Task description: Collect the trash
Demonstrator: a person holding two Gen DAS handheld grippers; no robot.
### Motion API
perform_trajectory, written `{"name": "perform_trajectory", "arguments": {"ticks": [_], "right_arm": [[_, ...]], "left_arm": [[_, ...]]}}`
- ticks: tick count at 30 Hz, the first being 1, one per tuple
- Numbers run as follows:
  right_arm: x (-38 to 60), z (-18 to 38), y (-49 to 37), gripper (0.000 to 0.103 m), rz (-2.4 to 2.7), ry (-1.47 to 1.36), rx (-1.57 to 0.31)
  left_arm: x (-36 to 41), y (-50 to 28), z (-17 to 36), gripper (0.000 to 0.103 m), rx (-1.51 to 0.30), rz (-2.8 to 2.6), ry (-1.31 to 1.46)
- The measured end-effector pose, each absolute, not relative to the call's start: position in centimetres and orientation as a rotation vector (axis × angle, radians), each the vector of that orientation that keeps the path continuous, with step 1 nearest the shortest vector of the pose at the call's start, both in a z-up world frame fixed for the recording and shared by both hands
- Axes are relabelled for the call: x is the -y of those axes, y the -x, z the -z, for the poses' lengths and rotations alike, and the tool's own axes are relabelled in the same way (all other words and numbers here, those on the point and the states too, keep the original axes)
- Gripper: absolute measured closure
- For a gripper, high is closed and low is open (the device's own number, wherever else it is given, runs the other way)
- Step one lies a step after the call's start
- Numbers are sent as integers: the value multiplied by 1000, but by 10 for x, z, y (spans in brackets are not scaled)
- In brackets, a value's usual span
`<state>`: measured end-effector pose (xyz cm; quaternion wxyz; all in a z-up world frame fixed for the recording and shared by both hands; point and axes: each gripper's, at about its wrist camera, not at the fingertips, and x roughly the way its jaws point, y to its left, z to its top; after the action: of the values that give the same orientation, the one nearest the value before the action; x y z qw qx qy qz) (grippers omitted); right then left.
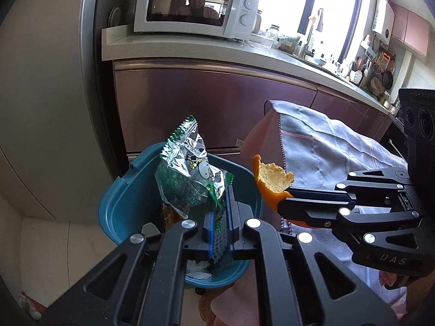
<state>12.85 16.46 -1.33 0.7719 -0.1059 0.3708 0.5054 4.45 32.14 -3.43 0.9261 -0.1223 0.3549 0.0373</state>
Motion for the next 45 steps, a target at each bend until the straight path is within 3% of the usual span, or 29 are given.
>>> {"name": "perform_trajectory", "arguments": {"ticks": [20, 22, 31, 35, 37, 41, 43, 45], "right_arm": [[-215, 51, -163, 94, -1078, 260, -966], [-217, 52, -166, 94, -1071, 257, -976], [-204, 51, -167, 90, -1045, 209, -948], [-177, 39, -154, 65, -1020, 186, -869], [-161, 32, -147, 57, -1000, 176, -828], [-122, 16, -128, 38, -947, 135, -737], [-102, 9, -118, 29, -910, 110, -687], [-80, 1, -104, 15, -866, 91, -627]], "left_arm": [[-348, -83, 95, 95, -844, -94, 354], [-350, -87, 101, 85, -858, -83, 368], [-341, -93, 107, 71, -856, -99, 360], [-331, -78, 90, 60, -783, -105, 323], [-328, -65, 78, 45, -736, -98, 308], [-307, -45, 52, 32, -640, -74, 257], [-295, -33, 38, 16, -588, -65, 231], [-281, -18, 25, 7, -533, -42, 218]]}}
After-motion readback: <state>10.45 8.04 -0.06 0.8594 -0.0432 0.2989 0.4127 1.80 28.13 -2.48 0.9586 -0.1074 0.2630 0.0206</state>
